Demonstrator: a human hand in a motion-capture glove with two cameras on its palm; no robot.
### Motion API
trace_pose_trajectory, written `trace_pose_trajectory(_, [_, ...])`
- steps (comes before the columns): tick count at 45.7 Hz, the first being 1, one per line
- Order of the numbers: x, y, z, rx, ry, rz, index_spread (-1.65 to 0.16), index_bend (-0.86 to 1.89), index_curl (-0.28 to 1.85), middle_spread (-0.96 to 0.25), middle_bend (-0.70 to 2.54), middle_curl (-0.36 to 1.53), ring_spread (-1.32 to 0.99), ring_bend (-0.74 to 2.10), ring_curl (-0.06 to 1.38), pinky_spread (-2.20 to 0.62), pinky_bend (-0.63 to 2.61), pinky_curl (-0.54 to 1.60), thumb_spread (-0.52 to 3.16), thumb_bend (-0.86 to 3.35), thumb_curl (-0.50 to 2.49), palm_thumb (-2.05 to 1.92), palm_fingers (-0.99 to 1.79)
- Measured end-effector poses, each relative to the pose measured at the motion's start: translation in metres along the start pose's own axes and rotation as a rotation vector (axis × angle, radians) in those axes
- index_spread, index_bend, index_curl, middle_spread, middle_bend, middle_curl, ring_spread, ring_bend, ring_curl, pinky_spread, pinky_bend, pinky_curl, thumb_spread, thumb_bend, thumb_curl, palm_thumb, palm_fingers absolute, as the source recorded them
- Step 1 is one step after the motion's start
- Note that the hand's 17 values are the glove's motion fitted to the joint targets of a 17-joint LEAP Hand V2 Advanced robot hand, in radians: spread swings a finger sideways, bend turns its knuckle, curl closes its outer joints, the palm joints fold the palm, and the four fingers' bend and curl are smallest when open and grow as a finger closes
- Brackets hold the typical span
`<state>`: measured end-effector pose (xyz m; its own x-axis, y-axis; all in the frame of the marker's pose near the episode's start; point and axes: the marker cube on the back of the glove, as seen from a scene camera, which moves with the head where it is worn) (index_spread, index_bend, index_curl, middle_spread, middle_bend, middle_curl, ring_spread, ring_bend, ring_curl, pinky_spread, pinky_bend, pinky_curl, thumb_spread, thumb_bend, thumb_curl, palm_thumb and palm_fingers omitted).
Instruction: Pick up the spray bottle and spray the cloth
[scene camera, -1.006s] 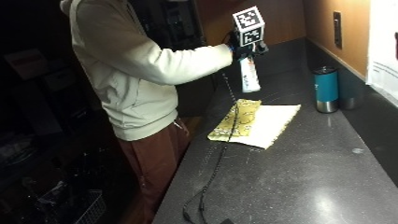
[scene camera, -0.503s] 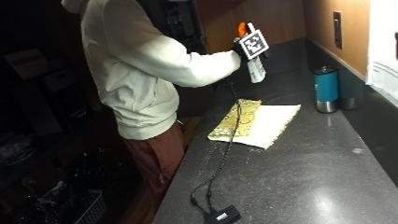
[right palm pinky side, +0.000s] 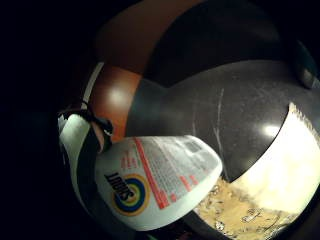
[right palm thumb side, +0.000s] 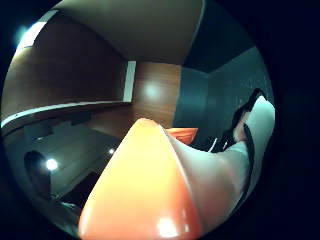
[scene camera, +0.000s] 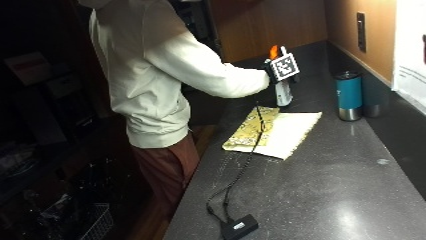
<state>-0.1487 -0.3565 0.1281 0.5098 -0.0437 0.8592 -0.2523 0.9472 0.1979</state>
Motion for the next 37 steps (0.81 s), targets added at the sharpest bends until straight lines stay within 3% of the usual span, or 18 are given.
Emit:
trace_pose_trajectory(8, [0.024,-0.007,0.015,0.026,0.065,0.031,-0.16,0.47,0.53,-0.11,0.61,0.5,-0.18,0.62,0.44,-0.18,0.27,0.37,0.19,-0.03,0.78,0.93,1.37])
trace_pose_trajectory(13, [0.021,-0.03,0.011,0.165,0.012,0.015,-0.16,0.45,0.52,-0.11,0.6,0.49,-0.17,0.61,0.44,-0.17,0.28,0.37,0.2,-0.04,0.78,0.93,1.36])
trace_pose_trajectory(17, [0.025,-0.012,0.025,-0.054,0.049,-0.001,-0.16,0.4,0.51,-0.1,0.56,0.48,-0.17,0.6,0.43,-0.17,0.32,0.38,0.24,-0.05,0.77,0.91,1.32])
trace_pose_trajectory(19, [0.027,-0.01,0.029,-0.105,0.086,-0.016,-0.18,0.3,0.49,-0.11,0.5,0.46,-0.16,0.58,0.42,-0.15,0.34,0.39,0.33,-0.05,0.76,0.88,1.16])
trace_pose_trajectory(25, [0.023,-0.008,0.019,-0.163,0.118,-0.055,-0.22,0.2,0.46,-0.11,0.4,0.43,-0.14,0.48,0.4,-0.09,0.26,0.38,0.6,-0.06,0.69,0.78,0.94])
trace_pose_trajectory(27, [0.023,-0.008,0.013,-0.165,0.128,-0.064,-0.25,0.14,0.45,-0.1,0.33,0.41,-0.14,0.44,0.4,-0.06,0.28,0.39,0.66,-0.07,0.66,0.73,0.73])
trace_pose_trajectory(37, [0.018,0.0,-0.01,-0.163,0.139,-0.074,-0.3,0.05,0.33,-0.08,0.21,0.37,-0.11,0.39,0.36,0.02,0.35,0.39,0.81,-0.06,0.54,0.59,0.5])
